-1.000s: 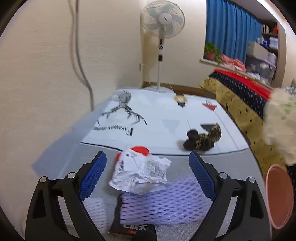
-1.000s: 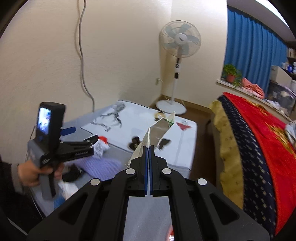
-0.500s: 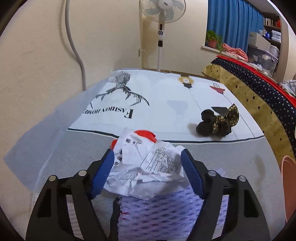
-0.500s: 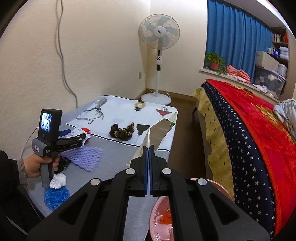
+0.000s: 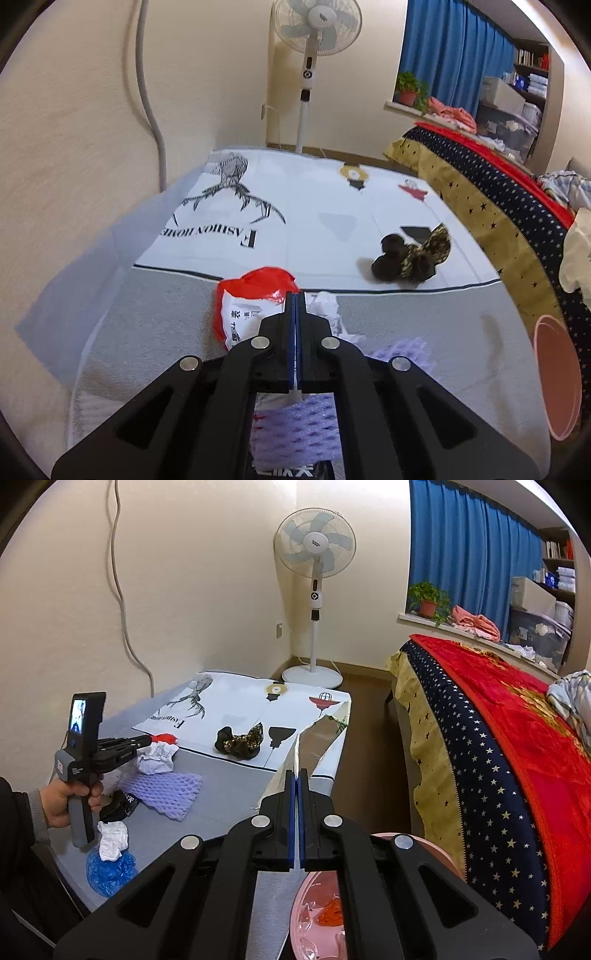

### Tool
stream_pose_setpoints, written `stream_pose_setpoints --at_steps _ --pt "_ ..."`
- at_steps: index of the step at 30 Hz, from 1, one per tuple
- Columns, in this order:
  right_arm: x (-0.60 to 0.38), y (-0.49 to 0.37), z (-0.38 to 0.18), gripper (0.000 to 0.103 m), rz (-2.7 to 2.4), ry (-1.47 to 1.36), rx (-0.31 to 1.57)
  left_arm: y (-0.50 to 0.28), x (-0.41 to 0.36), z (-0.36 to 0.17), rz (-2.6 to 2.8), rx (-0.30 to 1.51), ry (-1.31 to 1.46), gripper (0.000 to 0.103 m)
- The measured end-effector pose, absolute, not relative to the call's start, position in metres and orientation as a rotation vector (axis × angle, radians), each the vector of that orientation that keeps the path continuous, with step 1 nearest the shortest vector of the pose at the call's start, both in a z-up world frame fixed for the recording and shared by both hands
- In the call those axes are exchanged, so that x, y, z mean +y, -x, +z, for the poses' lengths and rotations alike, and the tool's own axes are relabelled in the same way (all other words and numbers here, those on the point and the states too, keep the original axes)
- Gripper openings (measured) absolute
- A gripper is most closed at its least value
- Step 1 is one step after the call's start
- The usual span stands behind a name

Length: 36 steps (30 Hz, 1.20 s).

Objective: Collect trash
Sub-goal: 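Close the left tool on the crumpled white paper while the right tool holds the white bag, then carry the crumpled paper and white bag over the pink bin with both tools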

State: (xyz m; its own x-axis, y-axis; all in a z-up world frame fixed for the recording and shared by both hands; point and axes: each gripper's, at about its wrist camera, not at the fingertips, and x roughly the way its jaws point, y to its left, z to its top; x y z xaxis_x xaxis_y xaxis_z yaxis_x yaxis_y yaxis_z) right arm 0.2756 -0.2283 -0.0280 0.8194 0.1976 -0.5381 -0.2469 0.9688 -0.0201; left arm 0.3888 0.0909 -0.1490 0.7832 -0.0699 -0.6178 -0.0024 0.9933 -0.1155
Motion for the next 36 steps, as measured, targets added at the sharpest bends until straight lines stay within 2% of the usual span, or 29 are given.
stream_pose_setpoints --at_steps 4,5,6,8,9,11,16,18,19,21,28,29,36 --pt "-0.236 -0.273 -0.028 0.001 0.233 0.081 0.566 -0.388 0.091 -0.15 -0.043 0.681 0.117 0.0" --pt "-0.237 -0.273 -0.028 0.001 0.23 0.085 0.568 -0.389 0.092 -0.152 -0.055 0.694 0.132 0.005" --pt "-0.239 -0.273 -0.029 0.001 0.228 0.089 0.571 -0.39 0.092 -0.153 -0.066 0.717 0.153 0.013" --pt "-0.24 -0.273 -0.031 0.001 0.225 0.093 0.576 -0.387 0.09 -0.153 -0.064 0.715 0.176 0.062" --pt "-0.241 -0.273 -0.031 0.001 0.222 0.093 0.579 -0.385 0.088 -0.153 -0.052 0.706 0.169 0.067" --pt "-0.241 -0.275 -0.032 0.001 0.217 0.092 0.584 -0.384 0.083 -0.156 -0.051 0.706 0.14 0.069" --pt "-0.238 -0.277 -0.035 0.002 0.224 0.098 0.588 -0.391 0.081 -0.178 -0.047 0.784 0.125 0.068" --pt "-0.235 -0.278 -0.037 0.002 0.227 0.109 0.592 -0.392 0.082 -0.182 -0.053 0.786 0.12 0.056" --pt "-0.234 -0.278 -0.038 0.002 0.227 0.112 0.593 -0.393 0.083 -0.182 -0.064 0.789 0.125 0.044" --pt "-0.234 -0.28 -0.04 0.002 0.226 0.111 0.601 -0.394 0.086 -0.182 -0.083 0.782 0.141 0.03" --pt "-0.234 -0.281 -0.041 0.002 0.225 0.116 0.6 -0.391 0.09 -0.169 -0.093 0.748 0.161 0.021" --pt "-0.234 -0.281 -0.041 0.002 0.226 0.118 0.598 -0.389 0.09 -0.164 -0.091 0.736 0.163 0.009" --pt "-0.235 -0.272 -0.031 0.002 0.24 0.105 0.567 -0.374 0.09 -0.129 -0.049 0.689 0.128 0.009"
